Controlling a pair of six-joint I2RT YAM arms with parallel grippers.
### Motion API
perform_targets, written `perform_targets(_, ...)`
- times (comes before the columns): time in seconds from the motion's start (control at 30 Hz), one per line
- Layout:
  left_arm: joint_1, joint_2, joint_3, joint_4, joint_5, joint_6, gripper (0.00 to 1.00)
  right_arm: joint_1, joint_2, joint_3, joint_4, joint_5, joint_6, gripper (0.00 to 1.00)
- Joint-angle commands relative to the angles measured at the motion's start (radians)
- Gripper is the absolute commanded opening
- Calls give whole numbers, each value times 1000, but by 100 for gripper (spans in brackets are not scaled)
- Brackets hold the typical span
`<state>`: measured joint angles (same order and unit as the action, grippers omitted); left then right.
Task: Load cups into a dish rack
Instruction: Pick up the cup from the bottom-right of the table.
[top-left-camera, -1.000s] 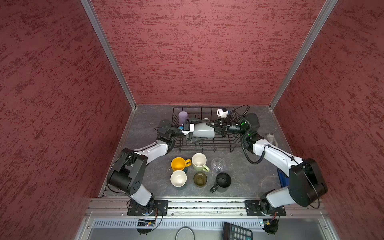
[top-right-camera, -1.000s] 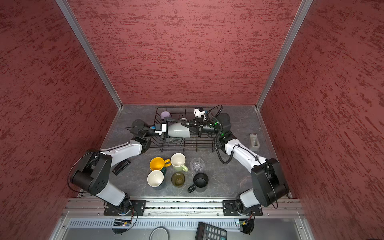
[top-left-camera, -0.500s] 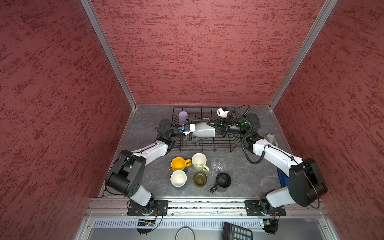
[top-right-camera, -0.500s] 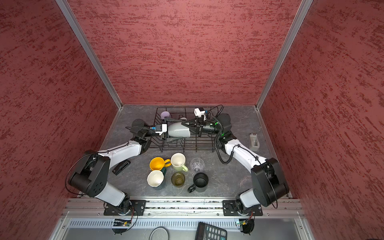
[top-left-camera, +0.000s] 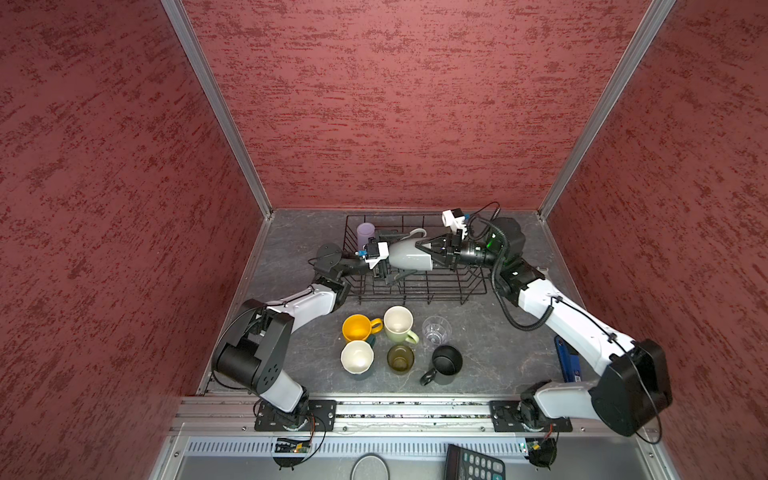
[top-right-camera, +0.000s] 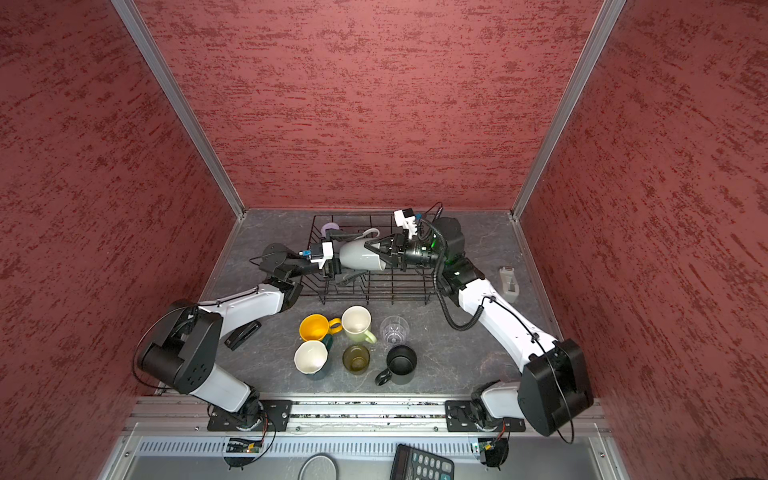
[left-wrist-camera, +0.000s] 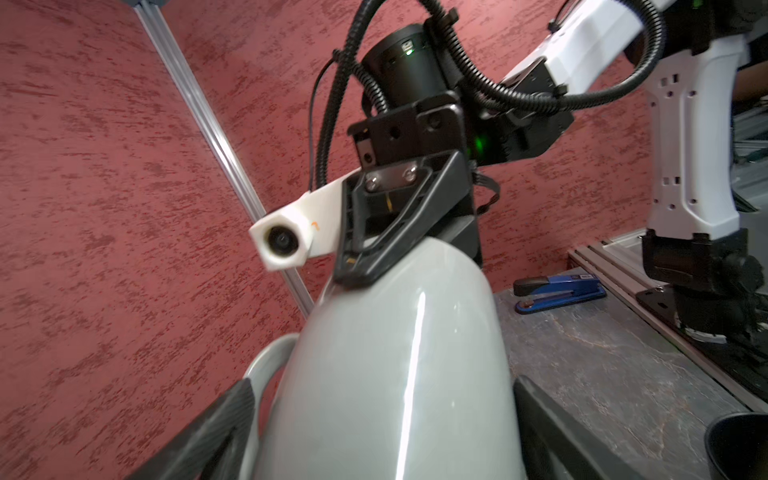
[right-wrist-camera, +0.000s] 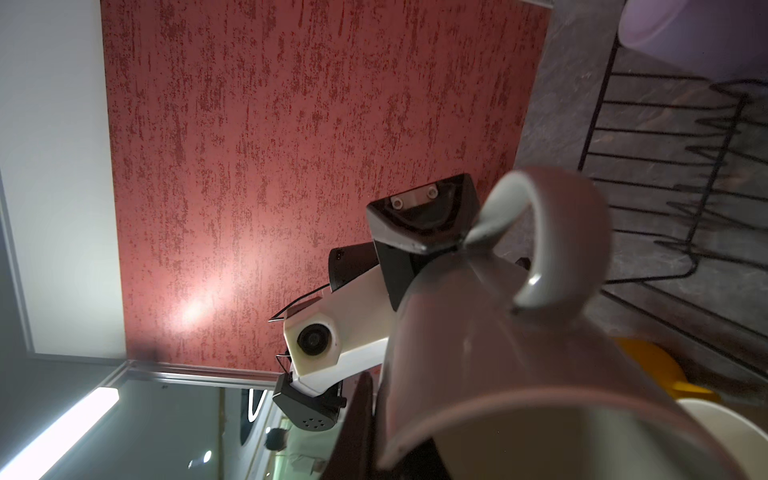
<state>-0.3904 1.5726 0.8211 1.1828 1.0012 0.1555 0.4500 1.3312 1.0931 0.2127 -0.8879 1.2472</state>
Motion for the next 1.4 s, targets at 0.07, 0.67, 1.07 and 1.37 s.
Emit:
perform_targets(0.07,15,-5,-10,83,-87,-111,100,5,-47,36,-153,93,-186,0)
perform_targets(0.67,102,-250,242,-752,-95,-356,100,-4,-160,191,-455,331,-955,0)
perform_targets(1.07,135,-223,132,-552,80,-515,100,-3,-164,178,-180,-4,-933,0)
perform_targets(1.37,104,-213,70,-367,121,-530,100,-5,-114,171,-57,-171,-855,0)
